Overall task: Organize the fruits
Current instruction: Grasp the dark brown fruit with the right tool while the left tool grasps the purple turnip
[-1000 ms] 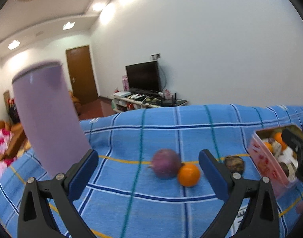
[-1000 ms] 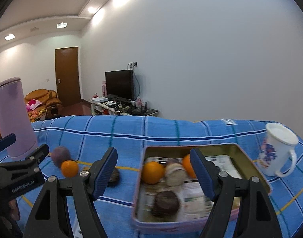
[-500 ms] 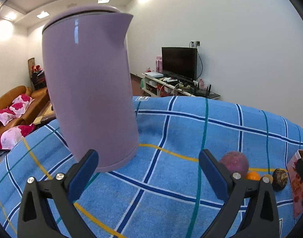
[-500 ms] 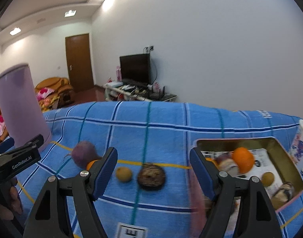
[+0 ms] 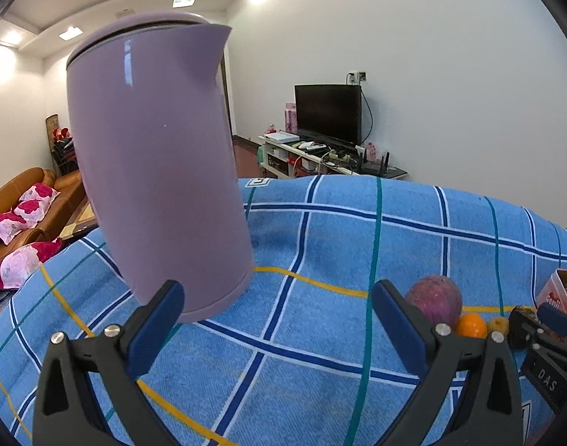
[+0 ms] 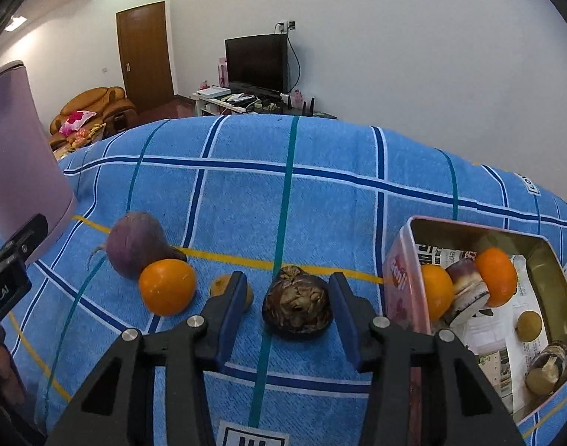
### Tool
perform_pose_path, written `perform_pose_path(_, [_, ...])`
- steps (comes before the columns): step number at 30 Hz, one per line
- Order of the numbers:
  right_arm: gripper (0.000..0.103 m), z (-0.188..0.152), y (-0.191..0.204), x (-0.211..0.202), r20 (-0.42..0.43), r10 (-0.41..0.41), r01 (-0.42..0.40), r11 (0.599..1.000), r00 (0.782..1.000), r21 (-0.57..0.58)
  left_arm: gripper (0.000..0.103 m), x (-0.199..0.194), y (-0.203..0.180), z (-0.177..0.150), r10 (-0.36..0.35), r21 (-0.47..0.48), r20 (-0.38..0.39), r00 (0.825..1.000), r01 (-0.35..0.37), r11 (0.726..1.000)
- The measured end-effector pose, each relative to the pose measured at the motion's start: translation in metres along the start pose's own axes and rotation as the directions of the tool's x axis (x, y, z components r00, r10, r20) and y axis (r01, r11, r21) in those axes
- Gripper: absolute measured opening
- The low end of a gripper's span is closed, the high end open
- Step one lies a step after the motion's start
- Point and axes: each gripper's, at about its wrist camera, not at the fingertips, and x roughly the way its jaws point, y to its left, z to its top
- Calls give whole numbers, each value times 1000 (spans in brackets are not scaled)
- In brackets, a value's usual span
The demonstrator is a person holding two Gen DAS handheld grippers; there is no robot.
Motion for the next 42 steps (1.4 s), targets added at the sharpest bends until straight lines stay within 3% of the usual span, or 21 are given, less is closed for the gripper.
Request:
perform_pose_path(4, [48,5,-4,10,-34,-38,38,999,999,-17,103,-3,-1,0,-2,8,2,1000,2,1000])
perform_pose_path(8, [51,7,8,24,-68,-104,94,987,992,-127,103,-3,-2,0,-2,9,1,1000,2,1000])
perform_pose_path(12, [51,8,12,32,-80,-142,127,978,987,-166,103,-4,-2,-1,-6,13,4,1000,6,1000])
perform_pose_path(16, [51,13,9,35,-88,-143,128,979,986,-162,103,-4,-2,-1,-6,12,4,1000,6,1000])
perform_pose_path(20, [44,14,7,34,-90,-139,122,978,986,-172,103,-5,-2,-1,-8,9,2,1000,8,1000])
perform_pose_path(23, [43,12,4,27,-66,-137,123,977,988,-175,103,-5,-2,-1,-10,11,2,1000,10,1000])
perform_pose_path(31, [43,2,0,-16,77,9,-4,998,997,-56,103,-5,-3,0,-17,14,3,1000,16,1000])
perform_pose_path(34, [43,-2,-4,-35,163,61,-61,998,985,-2,103,-7,-6,-1,-25,27,8,1000,25,999])
perform_pose_path(38, [43,-11,1,-57,274,57,-56,998,960,-10,103,-10,-9,0,-61,39,19,998,60,997])
perform_pose_path(42, [43,-19,2,-67,303,61,-60,998,951,-13,103,-10,-12,0,-102,33,11,995,102,994])
